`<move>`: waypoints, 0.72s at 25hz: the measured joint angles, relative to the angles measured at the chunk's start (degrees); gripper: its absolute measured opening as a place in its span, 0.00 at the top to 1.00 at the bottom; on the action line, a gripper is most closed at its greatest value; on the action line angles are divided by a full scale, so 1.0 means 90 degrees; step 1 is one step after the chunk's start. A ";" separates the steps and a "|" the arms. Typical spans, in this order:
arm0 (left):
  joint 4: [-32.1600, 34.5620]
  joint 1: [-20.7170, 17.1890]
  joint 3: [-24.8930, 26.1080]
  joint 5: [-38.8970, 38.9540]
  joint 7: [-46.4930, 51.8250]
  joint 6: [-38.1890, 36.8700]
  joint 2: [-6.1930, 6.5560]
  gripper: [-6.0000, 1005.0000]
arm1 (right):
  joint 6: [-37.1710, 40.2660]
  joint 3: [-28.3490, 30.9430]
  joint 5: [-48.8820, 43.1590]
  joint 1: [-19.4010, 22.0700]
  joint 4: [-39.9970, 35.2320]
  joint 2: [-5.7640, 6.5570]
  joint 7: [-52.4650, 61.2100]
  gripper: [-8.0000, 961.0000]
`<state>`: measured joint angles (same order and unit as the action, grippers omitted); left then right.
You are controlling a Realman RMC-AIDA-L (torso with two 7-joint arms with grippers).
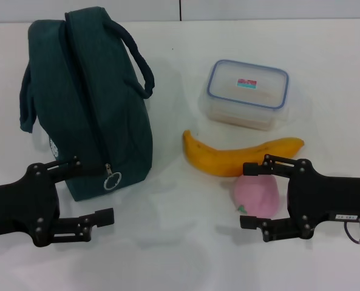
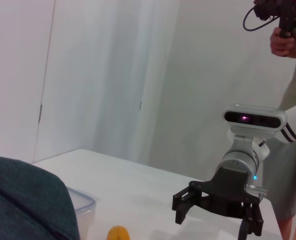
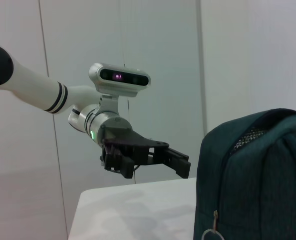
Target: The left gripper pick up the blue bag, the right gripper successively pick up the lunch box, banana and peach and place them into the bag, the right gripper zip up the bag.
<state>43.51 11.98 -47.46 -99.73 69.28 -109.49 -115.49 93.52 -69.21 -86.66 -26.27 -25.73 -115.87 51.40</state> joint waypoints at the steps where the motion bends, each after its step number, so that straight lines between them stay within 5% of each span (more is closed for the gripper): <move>1: 0.0000 0.0003 0.0000 -0.0005 0.0002 0.0008 0.0000 0.13 | 0.0000 0.0002 0.0000 -0.0010 -0.0001 0.0003 0.0000 0.09; 18: 0.0128 -0.0041 0.0024 0.0427 0.0021 -0.0279 0.0002 0.15 | -0.0016 0.0005 0.0080 -0.0059 -0.0022 0.0023 0.0013 0.09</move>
<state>44.66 11.61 -47.25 -95.89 69.46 -112.00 -115.47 93.38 -69.17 -85.94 -26.81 -25.93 -115.66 51.53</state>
